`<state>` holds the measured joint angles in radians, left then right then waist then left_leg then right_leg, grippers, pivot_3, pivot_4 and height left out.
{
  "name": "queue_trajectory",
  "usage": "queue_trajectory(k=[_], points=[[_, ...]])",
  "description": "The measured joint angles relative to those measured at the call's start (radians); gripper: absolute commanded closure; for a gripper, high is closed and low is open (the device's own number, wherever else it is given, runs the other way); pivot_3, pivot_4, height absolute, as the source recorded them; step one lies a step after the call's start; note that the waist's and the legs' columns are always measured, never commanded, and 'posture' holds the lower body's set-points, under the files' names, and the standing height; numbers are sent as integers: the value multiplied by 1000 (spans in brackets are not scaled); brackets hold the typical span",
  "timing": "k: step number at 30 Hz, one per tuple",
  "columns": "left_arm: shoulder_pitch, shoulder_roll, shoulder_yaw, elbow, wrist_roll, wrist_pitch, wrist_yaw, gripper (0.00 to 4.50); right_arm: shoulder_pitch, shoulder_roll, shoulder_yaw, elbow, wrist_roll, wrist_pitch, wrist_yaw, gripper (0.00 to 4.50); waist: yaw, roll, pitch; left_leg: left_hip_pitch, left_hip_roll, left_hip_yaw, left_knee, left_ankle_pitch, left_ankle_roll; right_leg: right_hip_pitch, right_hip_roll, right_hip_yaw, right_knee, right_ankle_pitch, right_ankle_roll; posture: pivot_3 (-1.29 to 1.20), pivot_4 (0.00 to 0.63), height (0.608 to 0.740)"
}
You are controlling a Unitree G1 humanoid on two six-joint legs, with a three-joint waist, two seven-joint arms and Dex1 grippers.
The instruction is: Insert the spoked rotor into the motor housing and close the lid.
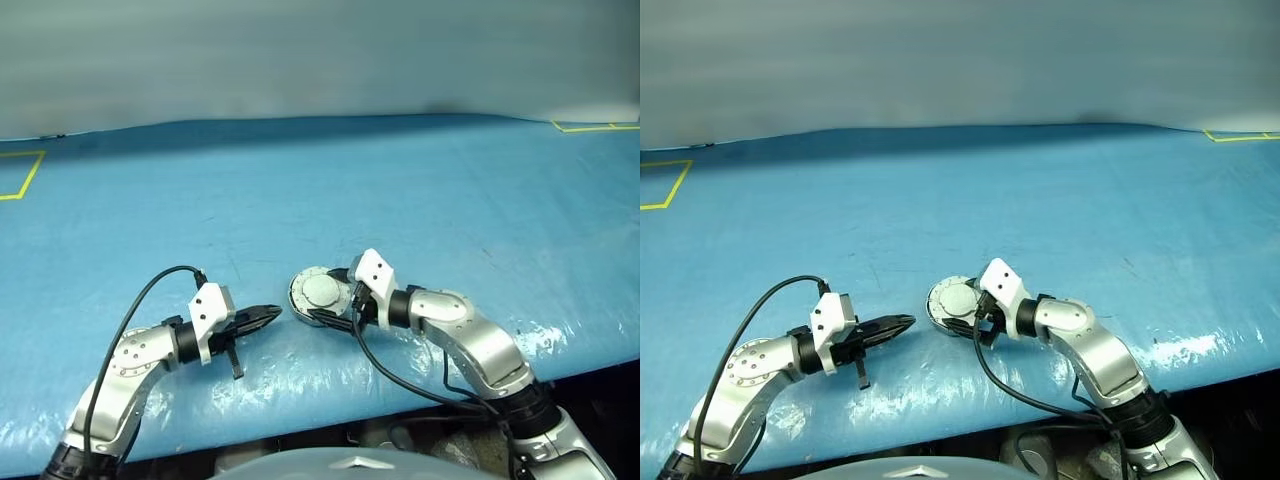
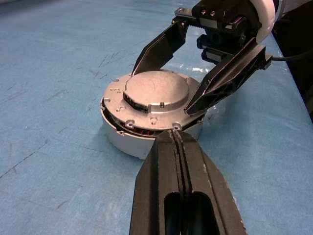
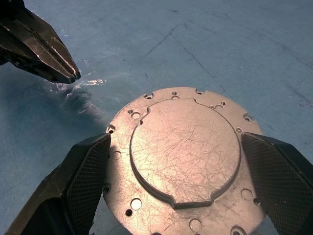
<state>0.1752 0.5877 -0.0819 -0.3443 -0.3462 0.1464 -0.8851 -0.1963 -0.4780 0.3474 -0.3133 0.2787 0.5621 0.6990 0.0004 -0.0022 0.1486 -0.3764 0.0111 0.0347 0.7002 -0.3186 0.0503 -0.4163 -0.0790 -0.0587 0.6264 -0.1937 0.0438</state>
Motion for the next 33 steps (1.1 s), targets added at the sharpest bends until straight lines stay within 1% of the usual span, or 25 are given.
queue_trajectory(k=[1,2,4,6,7,12,16,18,21,25,33], points=[[1,-1,1,-4,0,0,8,4500,-5,0,3,9,-9,-8,-1,20,0,0,0,0,0,0,0,0,0,0,0,0,0,0,0,0,150,740],[1,-1,2,-10,0,0,13,4500,-11,2,8,20,-21,-16,-1,191,-1,0,0,0,0,0,0,0,0,0,0,0,0,0,0,0,150,740],[2,-1,3,-12,1,0,19,4500,-14,3,12,28,-38,-30,-2,677,-1,0,0,1,0,0,0,0,1,1,0,0,0,0,0,0,150,740],[5,1,4,-12,4,0,25,4500,-12,3,16,28,-42,-36,7,1275,-2,0,0,1,0,0,0,0,1,0,0,0,0,0,0,0,150,740],[4,1,4,-12,7,0,28,4500,-11,3,17,28,-42,-37,8,1462,-2,0,0,1,0,0,0,0,1,1,0,0,0,0,0,0,150,740],[3,2,6,-12,13,-1,34,4500,-6,20,13,25,-42,-33,-2,1463,-3,0,0,1,0,0,0,0,1,0,0,0,0,0,0,0,150,740],[-7,2,4,-12,24,-3,34,4500,6,82,-25,25,1,14,-24,1463,-4,0,0,1,1,0,0,0,1,0,0,0,1,0,0,0,150,740],[-13,2,-2,-12,32,-5,34,4500,7,94,-36,24,18,32,-28,1463,-4,0,0,1,0,0,0,0,1,0,0,0,1,0,0,0,150,740],[-13,-1,-7,-11,36,-5,34,4500,13,80,-41,-9,23,58,-28,1463,-5,0,0,0,0,0,0,0,0,0,0,0,0,0,0,0,150,740],[-15,-4,-8,-9,46,-7,34,4500,11,44,-7,-43,-18,60,-29,1463,-6,0,0,0,0,0,-1,1,-2,0,0,0,0,0,0,0,150,740],[-18,-17,-11,-9,53,-8,36,4500,7,71,-1,-17,-38,59,-50,1463,-8,0,0,1,0,0,-1,-1,1,0,0,0,0,0,0,0,150,740]])
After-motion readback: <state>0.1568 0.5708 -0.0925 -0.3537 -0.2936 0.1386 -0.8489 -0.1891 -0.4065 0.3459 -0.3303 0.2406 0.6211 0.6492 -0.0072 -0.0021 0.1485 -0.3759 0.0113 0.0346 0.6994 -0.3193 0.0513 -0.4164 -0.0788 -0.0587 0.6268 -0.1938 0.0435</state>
